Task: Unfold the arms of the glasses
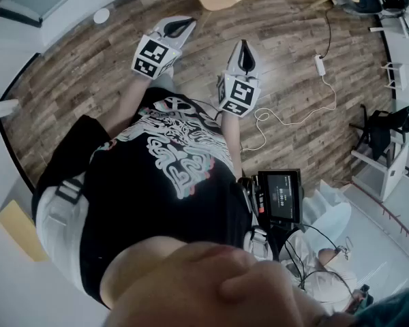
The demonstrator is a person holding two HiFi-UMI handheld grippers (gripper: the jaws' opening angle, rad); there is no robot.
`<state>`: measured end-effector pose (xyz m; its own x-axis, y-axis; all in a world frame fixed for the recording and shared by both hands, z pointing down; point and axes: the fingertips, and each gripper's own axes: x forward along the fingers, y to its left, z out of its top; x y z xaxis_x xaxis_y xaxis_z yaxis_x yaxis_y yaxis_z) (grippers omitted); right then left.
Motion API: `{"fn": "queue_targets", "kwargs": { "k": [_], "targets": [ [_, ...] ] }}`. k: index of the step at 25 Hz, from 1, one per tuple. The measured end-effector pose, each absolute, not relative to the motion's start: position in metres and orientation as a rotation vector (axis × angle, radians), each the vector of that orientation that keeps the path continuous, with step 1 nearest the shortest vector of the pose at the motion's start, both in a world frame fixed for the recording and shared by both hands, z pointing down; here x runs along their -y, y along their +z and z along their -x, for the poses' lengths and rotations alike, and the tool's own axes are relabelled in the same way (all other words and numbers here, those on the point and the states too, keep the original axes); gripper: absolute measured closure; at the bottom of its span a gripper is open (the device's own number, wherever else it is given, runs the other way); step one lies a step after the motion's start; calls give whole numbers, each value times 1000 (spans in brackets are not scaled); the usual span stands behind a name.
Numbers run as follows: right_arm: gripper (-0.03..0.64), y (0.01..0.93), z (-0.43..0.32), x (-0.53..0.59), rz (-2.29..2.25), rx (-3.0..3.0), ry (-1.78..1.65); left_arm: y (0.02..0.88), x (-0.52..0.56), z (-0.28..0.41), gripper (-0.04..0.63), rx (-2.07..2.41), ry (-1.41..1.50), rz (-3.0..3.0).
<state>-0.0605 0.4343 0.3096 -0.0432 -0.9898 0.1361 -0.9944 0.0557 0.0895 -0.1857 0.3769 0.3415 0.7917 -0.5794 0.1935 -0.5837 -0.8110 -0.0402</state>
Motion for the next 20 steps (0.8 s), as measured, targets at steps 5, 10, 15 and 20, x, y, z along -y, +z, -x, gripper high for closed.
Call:
{"fn": "queue_targets", "kwargs": {
  "k": [5, 10, 15, 20],
  "targets": [
    [618, 312, 62, -431, -2060, 2156, 38, 343, -376, 187, 606, 956, 336, -2965],
    [618, 312, 62, -427, -2063, 2157, 32, 342, -373, 190, 606, 984, 313, -2977],
    [618, 311, 60, -432, -2052, 2196, 53, 336, -378, 182, 606, 973, 297, -2970],
    [618, 310, 50, -447, -2072, 2189, 58, 334, -390, 180, 606, 965, 305, -2972]
  ]
}}
